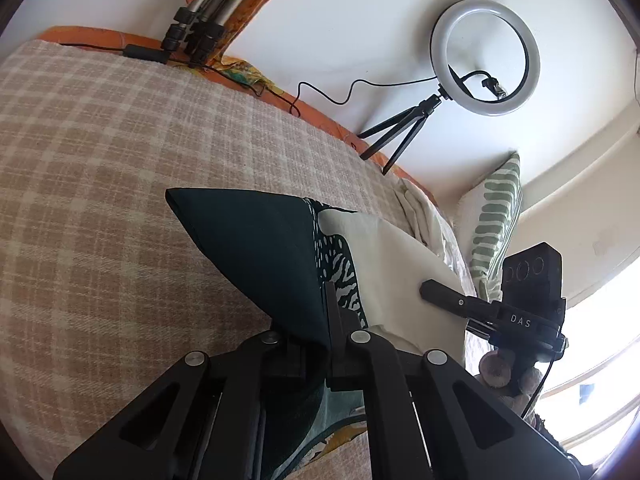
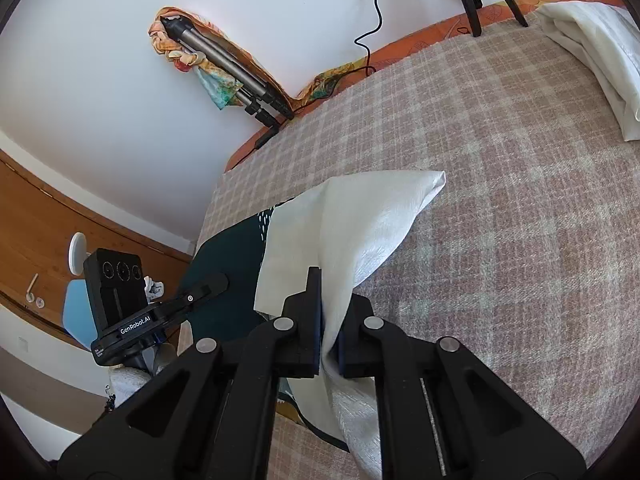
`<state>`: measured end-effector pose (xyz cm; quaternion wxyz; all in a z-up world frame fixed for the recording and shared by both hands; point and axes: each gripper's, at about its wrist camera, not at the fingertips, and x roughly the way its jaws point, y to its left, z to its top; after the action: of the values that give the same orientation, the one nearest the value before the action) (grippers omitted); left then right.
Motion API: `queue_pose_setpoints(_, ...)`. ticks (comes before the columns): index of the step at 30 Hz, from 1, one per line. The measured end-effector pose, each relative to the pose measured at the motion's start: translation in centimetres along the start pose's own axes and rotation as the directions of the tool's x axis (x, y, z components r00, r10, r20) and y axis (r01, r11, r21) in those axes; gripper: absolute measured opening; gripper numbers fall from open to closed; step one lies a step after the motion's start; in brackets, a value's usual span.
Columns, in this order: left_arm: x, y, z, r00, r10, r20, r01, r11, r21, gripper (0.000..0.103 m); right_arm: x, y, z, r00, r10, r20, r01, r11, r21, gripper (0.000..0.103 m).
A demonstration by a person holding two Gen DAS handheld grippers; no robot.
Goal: Fold small clothes
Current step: 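Lift the bundle end with both tools and fold it over onto itself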
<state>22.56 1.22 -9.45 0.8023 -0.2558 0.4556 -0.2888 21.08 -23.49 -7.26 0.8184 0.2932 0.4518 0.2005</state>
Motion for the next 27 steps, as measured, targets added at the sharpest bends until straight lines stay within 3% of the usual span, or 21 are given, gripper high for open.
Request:
queue_pose_setpoints(15,4.4,-7.8,2.9,0.996,-0.084,-0.017,0.086,0.987,0.135,0.004,-8.3,-2.1,3.1,0.991,-0.058,0.121,0.062,0.997,-0.034,0.007)
queue_pose_setpoints(27,12.9,-18.0,6.2,0.987,-0.152,-0.054,0.161,0.952,0.26,0.004,-17.5,-8.3,8.3,0.95,-0.188,0.249,0.2,0.98,-0.022,0.007)
